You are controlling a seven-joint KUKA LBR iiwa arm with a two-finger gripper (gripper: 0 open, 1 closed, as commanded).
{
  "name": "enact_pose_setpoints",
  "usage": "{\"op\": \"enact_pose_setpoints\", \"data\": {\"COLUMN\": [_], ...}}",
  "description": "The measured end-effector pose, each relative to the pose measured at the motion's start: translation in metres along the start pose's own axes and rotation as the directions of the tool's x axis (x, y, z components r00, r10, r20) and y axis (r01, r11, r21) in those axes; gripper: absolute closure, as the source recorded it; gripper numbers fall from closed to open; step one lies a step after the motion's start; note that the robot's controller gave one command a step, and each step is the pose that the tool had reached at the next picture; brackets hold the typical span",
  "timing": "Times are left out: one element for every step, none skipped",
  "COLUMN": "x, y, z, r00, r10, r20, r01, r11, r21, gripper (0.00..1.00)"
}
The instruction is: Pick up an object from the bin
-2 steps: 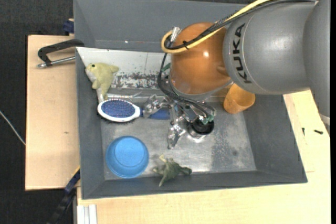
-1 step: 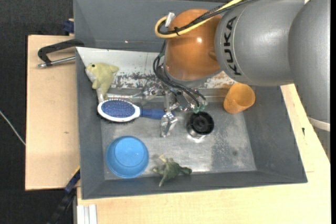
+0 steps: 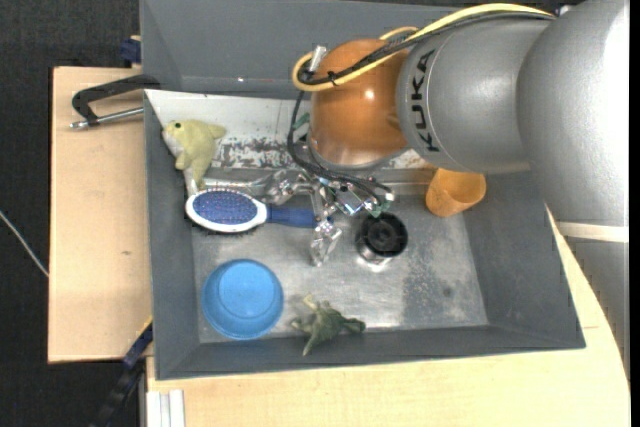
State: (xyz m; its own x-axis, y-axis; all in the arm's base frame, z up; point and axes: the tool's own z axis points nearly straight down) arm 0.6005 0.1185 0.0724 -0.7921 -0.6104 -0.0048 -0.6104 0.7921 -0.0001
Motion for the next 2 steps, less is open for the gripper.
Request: {"op": "enact_pose_setpoints", "data": {"x": [-0.001, -0.004], "y": [0.0, 0.008], "z": [-0.002, -0.153], "r00": [1.0, 0.998], "r10": [0.0, -0.059], "r20": [0.003, 0.009], "r01": [0.0, 0.059], "r11": [1.0, 0.998], "r21": [0.001, 0.006], "gripper": [1.0, 1.0]}}
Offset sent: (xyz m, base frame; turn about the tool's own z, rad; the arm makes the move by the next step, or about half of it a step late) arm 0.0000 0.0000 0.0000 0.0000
